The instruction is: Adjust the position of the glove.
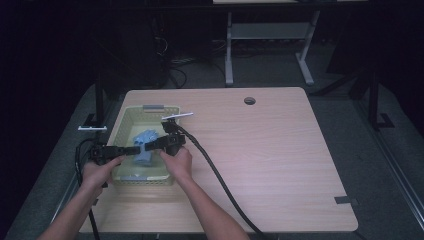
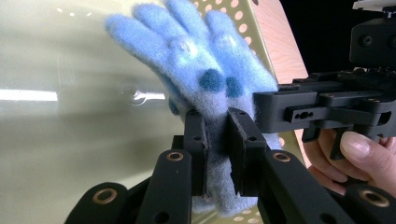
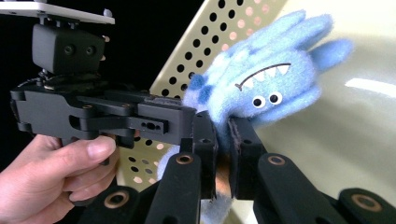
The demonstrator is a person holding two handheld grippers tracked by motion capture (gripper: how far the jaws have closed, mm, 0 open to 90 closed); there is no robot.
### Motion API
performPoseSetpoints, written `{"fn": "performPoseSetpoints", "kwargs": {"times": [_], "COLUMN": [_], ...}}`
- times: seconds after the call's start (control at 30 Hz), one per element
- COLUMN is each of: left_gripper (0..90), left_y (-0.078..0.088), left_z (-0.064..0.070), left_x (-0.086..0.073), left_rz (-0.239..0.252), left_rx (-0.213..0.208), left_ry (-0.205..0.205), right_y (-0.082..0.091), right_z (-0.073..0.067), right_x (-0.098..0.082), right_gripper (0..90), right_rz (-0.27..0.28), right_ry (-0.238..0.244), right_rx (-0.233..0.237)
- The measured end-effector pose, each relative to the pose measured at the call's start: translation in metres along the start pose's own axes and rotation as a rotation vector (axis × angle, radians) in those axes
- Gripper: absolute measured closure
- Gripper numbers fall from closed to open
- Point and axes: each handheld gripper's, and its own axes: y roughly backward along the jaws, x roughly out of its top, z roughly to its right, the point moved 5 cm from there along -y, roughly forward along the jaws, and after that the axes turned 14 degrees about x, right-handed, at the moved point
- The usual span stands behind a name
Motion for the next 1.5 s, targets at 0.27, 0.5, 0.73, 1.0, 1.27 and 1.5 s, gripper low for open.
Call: {"fn": "performPoseSetpoints", "kwargs": {"times": [0.27, 0.5, 0.73, 1.0, 1.27, 1.5], "left_gripper": [78.0, 78.0, 78.0, 78.1, 78.2, 78.1], "left_y": [-0.003, -0.007, -0.012, -0.016, -0.015, -0.015], "left_z": [0.0, -0.001, -0.002, -0.002, -0.002, -0.002], "left_x": [0.0, 0.002, 0.003, 0.004, 0.004, 0.004], "left_rz": [-0.04, -0.082, -0.143, -0.177, -0.176, -0.171], "left_rx": [0.034, 0.066, 0.09, 0.108, 0.113, 0.12], "left_ry": [-0.01, -0.017, -0.048, -0.065, -0.067, -0.065], "right_y": [-0.002, -0.005, -0.006, -0.009, -0.01, -0.01], "right_z": [0.003, 0.007, 0.009, 0.009, 0.008, 0.008], "right_x": [-0.001, -0.002, -0.003, -0.004, -0.004, -0.005], "right_gripper": [83.0, 83.0, 83.0, 82.9, 81.7, 81.2], "right_rz": [-0.017, -0.033, -0.056, -0.08, -0.082, -0.086], "right_ry": [-0.002, 0.008, 0.003, 0.019, 0.018, 0.017], "right_rx": [-0.019, -0.05, -0.076, -0.105, -0.118, -0.122]}}
